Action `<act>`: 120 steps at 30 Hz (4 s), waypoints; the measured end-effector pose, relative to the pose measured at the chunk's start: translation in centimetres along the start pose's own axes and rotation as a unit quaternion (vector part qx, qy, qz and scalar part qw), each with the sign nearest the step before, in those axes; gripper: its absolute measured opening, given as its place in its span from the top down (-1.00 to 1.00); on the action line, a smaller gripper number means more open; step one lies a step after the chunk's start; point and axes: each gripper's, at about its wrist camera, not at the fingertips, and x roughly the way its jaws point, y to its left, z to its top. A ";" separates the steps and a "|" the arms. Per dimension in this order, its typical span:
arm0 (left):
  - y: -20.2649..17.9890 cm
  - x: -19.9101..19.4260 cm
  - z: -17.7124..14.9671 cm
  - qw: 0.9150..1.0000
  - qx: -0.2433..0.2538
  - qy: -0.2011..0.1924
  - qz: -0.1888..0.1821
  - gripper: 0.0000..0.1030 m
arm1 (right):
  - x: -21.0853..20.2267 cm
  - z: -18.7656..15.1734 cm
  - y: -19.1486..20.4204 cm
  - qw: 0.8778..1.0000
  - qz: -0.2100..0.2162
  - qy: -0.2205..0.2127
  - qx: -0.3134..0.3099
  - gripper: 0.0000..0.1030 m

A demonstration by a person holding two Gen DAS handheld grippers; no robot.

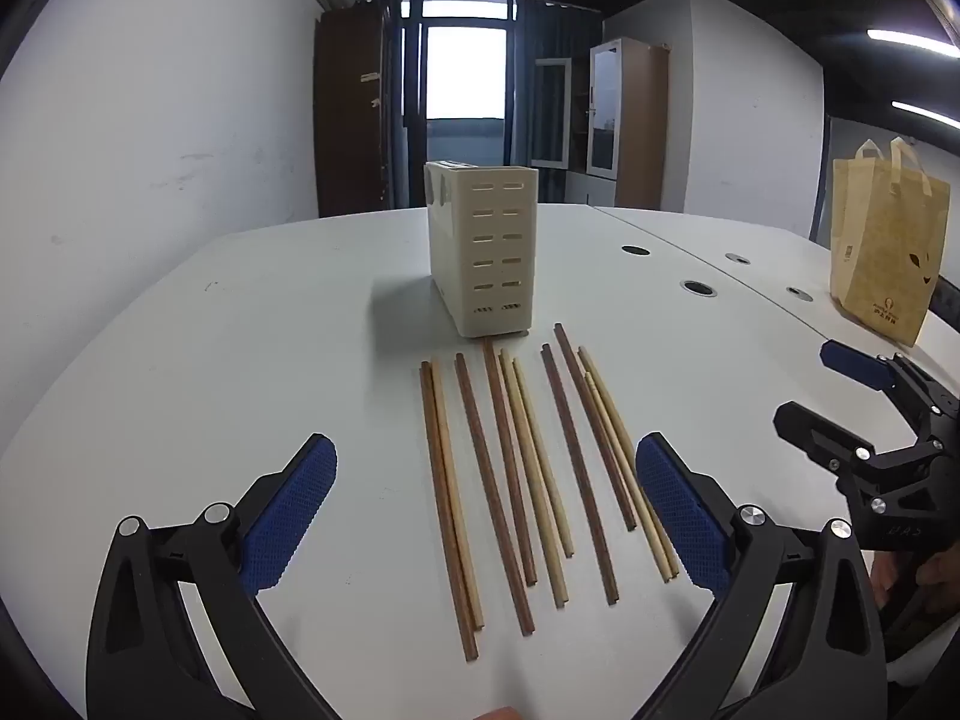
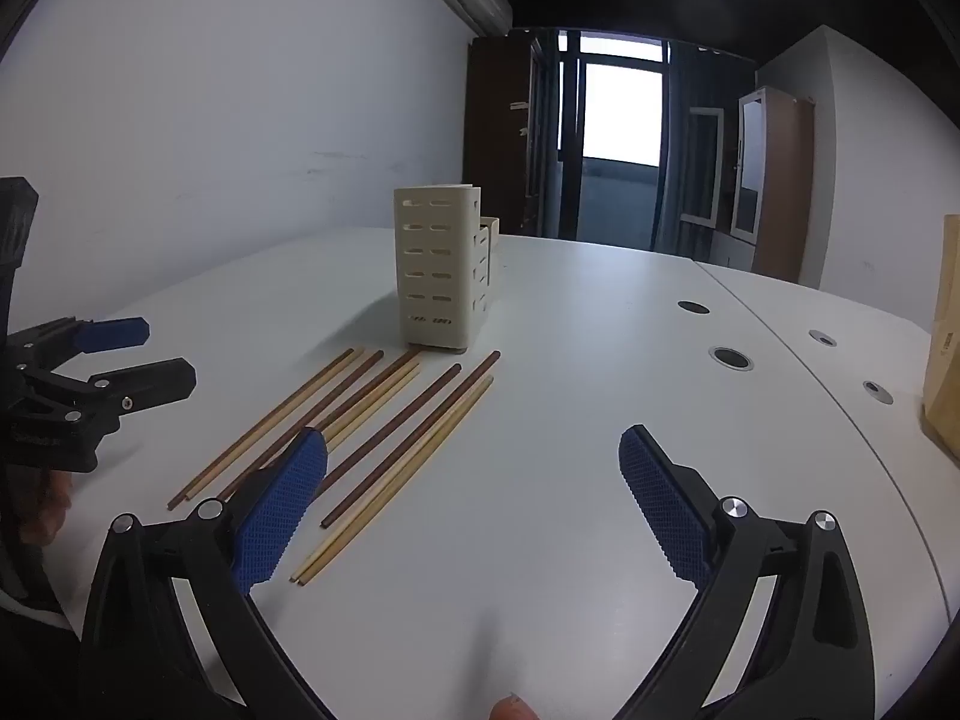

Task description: Organize utensils

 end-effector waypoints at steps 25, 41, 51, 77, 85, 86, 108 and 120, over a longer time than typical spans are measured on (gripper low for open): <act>0.8 1.2 -1.0 0.999 -0.012 -0.042 0.024 -0.89 | 0.0 0.0 0.0 1.000 0.004 -0.001 -0.005 -0.92; 0.9 0.4 -1.1 0.997 -0.013 -0.069 0.014 -0.89 | 0.3 0.0 -0.4 1.000 0.007 0.005 0.005 -0.92; 0.1 0.5 -1.0 0.998 0.004 -0.066 0.007 -0.89 | 0.2 -0.1 -0.6 1.000 0.007 0.002 0.008 -0.92; 0.8 0.8 -1.1 0.998 -0.016 -0.048 0.032 -0.89 | 0.2 0.0 -0.4 1.000 -0.002 0.010 0.008 -0.92; 0.9 1.2 -1.1 0.999 -0.021 -0.035 0.028 -0.89 | 0.3 0.0 -0.3 1.000 -0.002 0.014 0.007 -0.92; 0.9 1.2 -1.1 0.999 -0.020 -0.035 0.028 -0.89 | 0.2 0.0 -0.3 1.000 -0.003 0.012 0.008 -0.92; 3.4 3.9 4.0 0.999 -0.036 0.033 -0.024 -0.89 | 5.2 3.3 -1.4 0.993 0.010 0.112 0.023 -0.92; 6.1 9.2 6.5 0.993 -0.034 0.115 0.016 -0.89 | 10.4 5.6 -3.1 0.981 0.012 0.183 0.057 -0.92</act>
